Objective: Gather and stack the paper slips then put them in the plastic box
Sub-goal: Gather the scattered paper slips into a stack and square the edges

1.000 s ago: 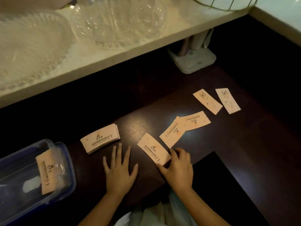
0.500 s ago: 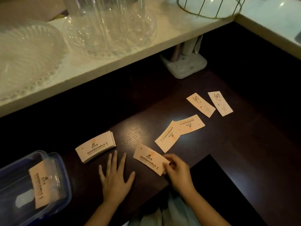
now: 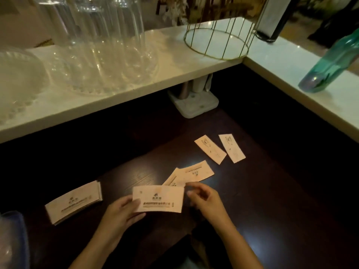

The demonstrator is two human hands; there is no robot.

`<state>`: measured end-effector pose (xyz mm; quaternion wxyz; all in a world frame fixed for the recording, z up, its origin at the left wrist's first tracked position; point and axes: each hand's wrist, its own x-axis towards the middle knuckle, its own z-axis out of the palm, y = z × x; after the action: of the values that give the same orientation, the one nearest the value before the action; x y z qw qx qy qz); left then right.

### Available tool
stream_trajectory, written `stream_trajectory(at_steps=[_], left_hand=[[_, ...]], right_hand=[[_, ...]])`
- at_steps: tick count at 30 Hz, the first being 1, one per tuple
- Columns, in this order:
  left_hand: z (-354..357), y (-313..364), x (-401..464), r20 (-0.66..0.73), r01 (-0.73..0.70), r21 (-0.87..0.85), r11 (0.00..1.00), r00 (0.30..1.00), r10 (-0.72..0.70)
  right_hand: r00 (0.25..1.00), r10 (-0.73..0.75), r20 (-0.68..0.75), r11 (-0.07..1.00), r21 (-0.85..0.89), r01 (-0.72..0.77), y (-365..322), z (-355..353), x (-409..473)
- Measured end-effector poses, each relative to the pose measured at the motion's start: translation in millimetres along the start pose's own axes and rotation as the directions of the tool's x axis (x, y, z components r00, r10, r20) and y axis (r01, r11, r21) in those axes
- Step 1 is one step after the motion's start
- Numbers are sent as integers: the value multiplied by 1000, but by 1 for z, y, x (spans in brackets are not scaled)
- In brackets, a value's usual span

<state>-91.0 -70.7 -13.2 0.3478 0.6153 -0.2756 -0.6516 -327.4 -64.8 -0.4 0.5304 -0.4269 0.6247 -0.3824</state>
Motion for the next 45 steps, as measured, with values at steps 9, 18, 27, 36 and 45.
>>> stream_trajectory(at_steps=[9,18,27,36,45], left_hand=[[54,26,31,-105,-71,-100,992,993,60],[120,34,72,-46,-8,-169,986,999,0],[166,46,95,-29,21,-194,981,999,-27],[166,50,86,-18,18,-263,965,1000,-24],[168,56,78,-66,-24,-307,951,998,4]], right_hand=[[931,-200,-306,679,-728,-93,27,-140,111],[978,-61,199,427,-880,206,44,-201,161],[682,-275,678,-277,-735,619,25,-218,162],[659,-419,625,-277,-779,562,8,-207,141],[932,31,-361,935,340,100,-28,-157,117]])
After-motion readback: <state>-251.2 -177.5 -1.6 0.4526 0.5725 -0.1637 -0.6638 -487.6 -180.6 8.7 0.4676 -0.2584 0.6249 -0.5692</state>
